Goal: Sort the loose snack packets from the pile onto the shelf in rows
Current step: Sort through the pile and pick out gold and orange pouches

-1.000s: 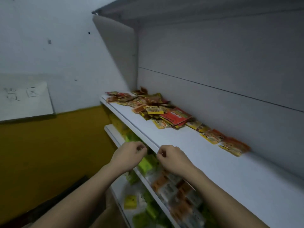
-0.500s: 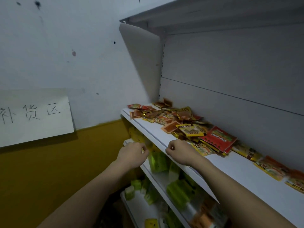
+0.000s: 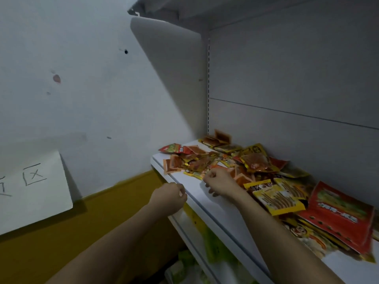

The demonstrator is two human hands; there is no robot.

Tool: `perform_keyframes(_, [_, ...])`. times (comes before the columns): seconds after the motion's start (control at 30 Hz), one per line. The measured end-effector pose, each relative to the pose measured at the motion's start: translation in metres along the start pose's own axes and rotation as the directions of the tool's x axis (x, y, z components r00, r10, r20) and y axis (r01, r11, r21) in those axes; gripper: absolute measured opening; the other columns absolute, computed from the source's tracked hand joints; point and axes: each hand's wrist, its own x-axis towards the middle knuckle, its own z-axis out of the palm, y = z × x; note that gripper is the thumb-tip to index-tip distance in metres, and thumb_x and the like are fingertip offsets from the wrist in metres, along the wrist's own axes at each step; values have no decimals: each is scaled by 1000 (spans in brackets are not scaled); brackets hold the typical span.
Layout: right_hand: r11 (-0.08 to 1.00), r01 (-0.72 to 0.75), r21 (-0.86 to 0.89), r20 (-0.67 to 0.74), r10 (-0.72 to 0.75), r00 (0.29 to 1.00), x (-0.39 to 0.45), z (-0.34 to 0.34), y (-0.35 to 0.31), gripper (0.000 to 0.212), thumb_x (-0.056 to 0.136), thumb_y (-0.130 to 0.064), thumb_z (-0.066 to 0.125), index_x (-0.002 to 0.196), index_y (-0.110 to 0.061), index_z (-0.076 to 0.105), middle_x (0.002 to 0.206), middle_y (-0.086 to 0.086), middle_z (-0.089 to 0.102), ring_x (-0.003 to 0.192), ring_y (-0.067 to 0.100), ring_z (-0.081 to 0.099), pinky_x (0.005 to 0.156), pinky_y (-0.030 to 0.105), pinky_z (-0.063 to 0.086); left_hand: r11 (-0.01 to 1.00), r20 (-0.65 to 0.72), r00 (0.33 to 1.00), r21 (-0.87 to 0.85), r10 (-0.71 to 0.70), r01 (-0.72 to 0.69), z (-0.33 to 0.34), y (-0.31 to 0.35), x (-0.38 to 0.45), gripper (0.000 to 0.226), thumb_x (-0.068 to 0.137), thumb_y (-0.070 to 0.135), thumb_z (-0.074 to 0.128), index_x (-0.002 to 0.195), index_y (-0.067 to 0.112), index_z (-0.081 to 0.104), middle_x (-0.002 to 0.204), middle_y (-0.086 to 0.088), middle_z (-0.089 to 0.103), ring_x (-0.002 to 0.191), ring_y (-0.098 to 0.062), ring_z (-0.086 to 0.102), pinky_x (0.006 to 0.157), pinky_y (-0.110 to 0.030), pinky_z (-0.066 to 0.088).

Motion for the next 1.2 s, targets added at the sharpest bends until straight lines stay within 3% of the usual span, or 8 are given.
perform_keyframes(0.17, [996, -72, 61, -151, 81, 985, 60, 7, 5, 15, 90, -8, 51, 77, -14, 45, 80, 20, 60, 66, 26, 63, 68, 43, 58, 980, -178, 984, -196, 3, -38, 8, -13, 58, 22, 99, 31, 54, 116, 23, 65, 116, 3, 65, 99, -12, 56, 79, -26, 48])
perform_keyframes(0.37, [994, -93, 62, -256, 106, 961, 109, 12, 15, 14, 92, -14, 59, 84, -11, 48, 75, 4, 57, 74, 23, 58, 57, 28, 41, 956, -318, 942, -227, 106, -184, 15, -27, 96, 20, 97, 21, 59, 117, 19, 65, 116, 2, 65, 109, -16, 57, 86, -25, 46])
perform_keyframes(0.47, [988, -136, 75, -296, 152, 943, 131, 18, 19, 36, 88, -17, 66, 116, -5, 48, 98, 5, 64, 92, 24, 61, 71, 28, 44, 956, -281, 952, -223, 123, -190, 13, -30, 117, 33, 99, 26, 55, 131, 21, 62, 127, 2, 60, 119, -19, 53, 99, -36, 46])
perform_keyframes(0.57, [991, -125, 50, -347, 135, 928, 142, 19, 18, 25, 86, -10, 65, 107, -10, 51, 90, 1, 61, 86, 21, 61, 72, 35, 51, 926, -194, 938, -192, 288, -324, 13, -32, 129, 38, 98, 18, 52, 133, 28, 63, 125, 2, 64, 117, -21, 54, 104, -41, 41])
perform_keyframes(0.73, [996, -3, 85, -425, 39, 905, 126, -8, 12, 25, 91, 2, 56, 103, -18, 47, 95, 6, 55, 83, 17, 57, 70, 32, 48, 852, -275, 934, -409, 227, -327, -1, -40, 144, 28, 98, 10, 53, 118, 19, 71, 106, 10, 62, 102, -11, 55, 86, -8, 34])
perform_keyframes(0.87, [982, 120, 143, -518, -29, 855, 123, -34, -1, 32, 93, 7, 53, 95, -25, 47, 99, 9, 52, 86, 20, 55, 68, 26, 44, 599, -166, 984, -782, 63, -170, -17, -37, 169, 16, 102, 20, 53, 99, 23, 69, 78, 9, 64, 68, -12, 58, 67, -33, 49])
perform_keyframes(1.07, [930, 161, 330, -405, -15, 914, 135, -14, -34, 24, 96, 3, 55, 104, -18, 47, 90, -2, 57, 78, 12, 59, 63, 16, 48, -61, 329, 928, -937, 175, 344, -34, -34, 198, 34, 97, 42, 59, 117, 15, 64, 110, -11, 73, 88, -27, 74, 67, -37, 61])
perform_keyframes(1.2, [970, 32, 239, -306, 44, 951, 154, 9, -33, 14, 100, -17, 55, 112, -21, 48, 99, 1, 64, 81, 18, 61, 71, 38, 51, -98, 211, 971, -970, 116, 223, -33, -64, 205, 26, 94, 13, 65, 119, 6, 65, 102, -12, 77, 88, -26, 76, 65, -35, 61])
